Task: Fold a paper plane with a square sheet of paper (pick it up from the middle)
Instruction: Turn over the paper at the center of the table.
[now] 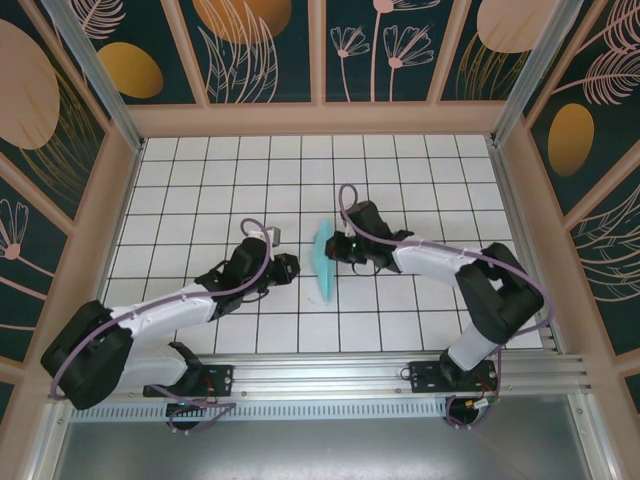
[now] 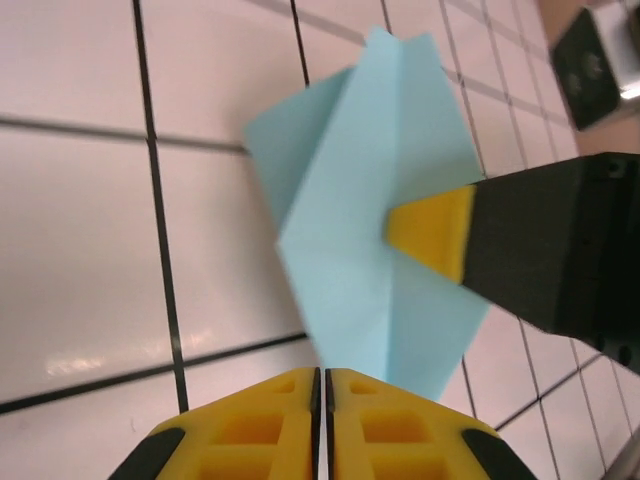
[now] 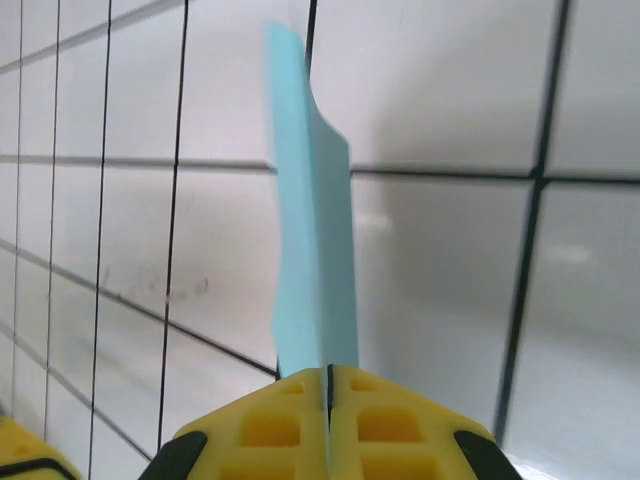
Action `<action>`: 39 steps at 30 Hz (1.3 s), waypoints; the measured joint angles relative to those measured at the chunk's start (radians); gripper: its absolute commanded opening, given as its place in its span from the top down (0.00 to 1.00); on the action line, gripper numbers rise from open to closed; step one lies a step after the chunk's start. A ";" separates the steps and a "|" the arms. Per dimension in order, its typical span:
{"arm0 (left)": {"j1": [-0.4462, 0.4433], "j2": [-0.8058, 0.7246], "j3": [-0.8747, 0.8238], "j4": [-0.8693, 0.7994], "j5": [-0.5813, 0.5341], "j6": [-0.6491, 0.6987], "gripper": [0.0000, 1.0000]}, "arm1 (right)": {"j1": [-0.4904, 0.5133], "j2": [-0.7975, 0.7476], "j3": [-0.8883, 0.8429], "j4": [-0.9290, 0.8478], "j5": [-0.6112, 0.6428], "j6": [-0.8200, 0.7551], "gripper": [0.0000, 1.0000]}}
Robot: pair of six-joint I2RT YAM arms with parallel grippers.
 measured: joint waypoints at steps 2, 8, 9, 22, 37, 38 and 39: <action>0.000 -0.031 0.000 -0.018 -0.055 0.000 0.87 | -0.001 -0.034 0.063 -0.105 0.086 -0.049 0.95; 0.000 -0.063 -0.009 -0.061 -0.183 -0.001 0.88 | -0.001 -0.060 0.220 -0.434 0.375 -0.143 0.94; 0.000 -0.066 -0.013 -0.064 -0.196 -0.003 0.88 | 0.002 -0.056 0.244 -0.495 0.429 -0.147 0.94; 0.000 -0.209 -0.078 -0.109 -0.345 -0.015 0.85 | 0.236 0.413 0.568 -0.908 0.846 -0.096 0.96; 0.005 -0.311 -0.144 -0.161 -0.416 -0.046 0.82 | 0.360 0.683 0.805 -0.976 0.767 -0.053 0.58; 0.003 -0.308 -0.144 -0.161 -0.410 -0.046 0.82 | 0.357 0.674 0.804 -0.973 0.755 -0.055 0.57; 0.003 -0.303 -0.144 -0.161 -0.404 -0.045 0.83 | 0.356 0.661 0.800 -0.952 0.730 -0.057 0.54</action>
